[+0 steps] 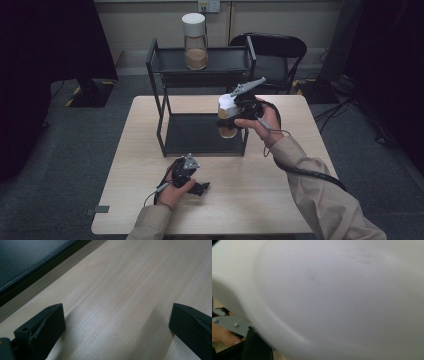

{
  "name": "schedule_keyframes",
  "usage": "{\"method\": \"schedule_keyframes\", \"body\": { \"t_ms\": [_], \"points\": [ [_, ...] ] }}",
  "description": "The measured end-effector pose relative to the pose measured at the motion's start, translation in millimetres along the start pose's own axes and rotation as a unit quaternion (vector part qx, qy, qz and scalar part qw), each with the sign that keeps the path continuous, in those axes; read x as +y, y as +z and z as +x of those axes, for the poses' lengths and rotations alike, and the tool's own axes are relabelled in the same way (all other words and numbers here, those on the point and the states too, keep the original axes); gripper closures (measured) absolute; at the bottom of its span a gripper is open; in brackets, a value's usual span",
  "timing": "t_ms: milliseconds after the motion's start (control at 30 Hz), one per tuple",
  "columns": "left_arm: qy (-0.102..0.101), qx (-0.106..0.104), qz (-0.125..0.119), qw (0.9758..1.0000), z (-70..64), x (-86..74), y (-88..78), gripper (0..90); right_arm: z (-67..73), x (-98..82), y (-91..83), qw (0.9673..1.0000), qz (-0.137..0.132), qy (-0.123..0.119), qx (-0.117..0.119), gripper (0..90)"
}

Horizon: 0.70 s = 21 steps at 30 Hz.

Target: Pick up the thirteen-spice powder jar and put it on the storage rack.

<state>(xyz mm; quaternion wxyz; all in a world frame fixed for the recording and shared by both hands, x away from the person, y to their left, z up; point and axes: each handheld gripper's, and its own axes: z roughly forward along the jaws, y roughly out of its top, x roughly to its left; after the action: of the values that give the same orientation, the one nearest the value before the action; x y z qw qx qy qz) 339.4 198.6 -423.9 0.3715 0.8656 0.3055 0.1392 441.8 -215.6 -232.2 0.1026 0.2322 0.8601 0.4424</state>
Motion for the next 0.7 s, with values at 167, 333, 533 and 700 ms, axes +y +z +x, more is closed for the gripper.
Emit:
{"method": "schedule_keyframes", "body": {
  "t_ms": [167,333,533,700],
  "points": [
    [0.000,0.000,0.000,1.0000,0.1,0.1,0.0,0.0,-2.5,13.7,-5.8,1.0000,-0.006,0.002,-0.005,30.4],
    [0.000,0.000,0.000,1.0000,0.0,0.1,0.0,0.0,-3.8,30.1,-13.2,0.9999,-0.009,-0.003,-0.006,30.4],
    [0.000,0.000,0.000,1.0000,0.0,-0.1,0.1,0.0,-4.0,46.8,-21.8,0.9998,-0.013,-0.005,-0.014,30.4],
    [0.000,0.000,0.000,1.0000,-0.1,-0.1,0.1,0.0,-4.9,60.0,-30.1,0.9998,-0.012,-0.001,-0.018,30.4]
  ]
}}
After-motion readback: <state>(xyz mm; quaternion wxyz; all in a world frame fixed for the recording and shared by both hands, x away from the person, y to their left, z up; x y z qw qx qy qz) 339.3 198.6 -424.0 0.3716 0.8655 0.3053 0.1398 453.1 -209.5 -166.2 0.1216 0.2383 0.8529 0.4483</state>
